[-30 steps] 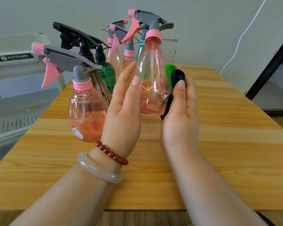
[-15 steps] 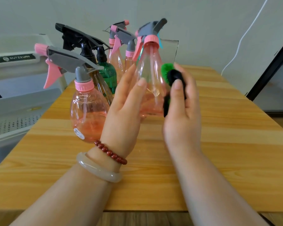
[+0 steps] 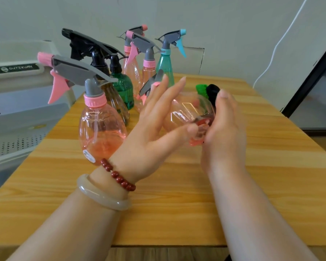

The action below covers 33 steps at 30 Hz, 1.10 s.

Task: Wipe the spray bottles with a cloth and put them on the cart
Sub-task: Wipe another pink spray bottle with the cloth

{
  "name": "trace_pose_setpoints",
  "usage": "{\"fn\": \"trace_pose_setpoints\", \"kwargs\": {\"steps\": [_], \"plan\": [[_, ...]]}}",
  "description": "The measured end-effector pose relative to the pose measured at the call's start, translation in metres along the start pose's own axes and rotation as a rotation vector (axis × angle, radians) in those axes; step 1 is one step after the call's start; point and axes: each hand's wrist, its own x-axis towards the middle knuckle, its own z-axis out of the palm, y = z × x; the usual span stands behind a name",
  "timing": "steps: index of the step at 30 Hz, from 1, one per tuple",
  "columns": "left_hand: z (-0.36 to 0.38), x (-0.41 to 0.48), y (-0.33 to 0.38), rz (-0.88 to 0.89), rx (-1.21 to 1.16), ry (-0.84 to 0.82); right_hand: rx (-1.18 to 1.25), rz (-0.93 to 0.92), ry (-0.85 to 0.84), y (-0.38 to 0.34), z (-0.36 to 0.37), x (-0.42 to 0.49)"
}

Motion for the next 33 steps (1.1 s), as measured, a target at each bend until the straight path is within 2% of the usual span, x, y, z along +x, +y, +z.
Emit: {"fn": "trace_pose_setpoints", "kwargs": {"steps": [3,5,10,15,19,21,25,28,31,33], "plan": [[-0.014,-0.008,0.004,0.047,0.213,-0.127,0.048,0.024,0.025,-0.003,-0.004,0.003],[-0.017,-0.004,0.001,0.067,0.293,-0.141,0.005,0.016,0.012,-0.006,-0.009,0.005],[-0.009,-0.002,0.002,0.147,0.342,-0.087,0.065,0.053,-0.052,-0.018,-0.021,0.016],[-0.004,0.002,0.004,0.179,0.472,-0.062,0.004,0.211,-0.157,-0.020,-0.034,0.023],[0.005,0.000,0.004,0.190,0.346,-0.083,-0.051,0.264,-0.200,-0.016,-0.035,0.020],[0.008,0.000,0.005,0.183,0.298,-0.050,-0.079,0.197,-0.152,-0.016,-0.035,0.019],[0.008,0.001,0.004,0.136,0.244,0.126,-0.047,-0.033,-0.029,-0.023,-0.037,0.014],[0.005,0.004,0.003,0.132,0.198,0.184,0.114,-0.216,-0.077,-0.024,-0.031,0.005],[0.001,0.006,0.002,0.144,0.117,0.218,0.057,-0.385,-0.214,-0.022,-0.023,-0.005],[0.000,0.006,0.001,0.158,0.085,0.208,-0.003,-0.406,-0.207,-0.018,-0.021,-0.005]]}}
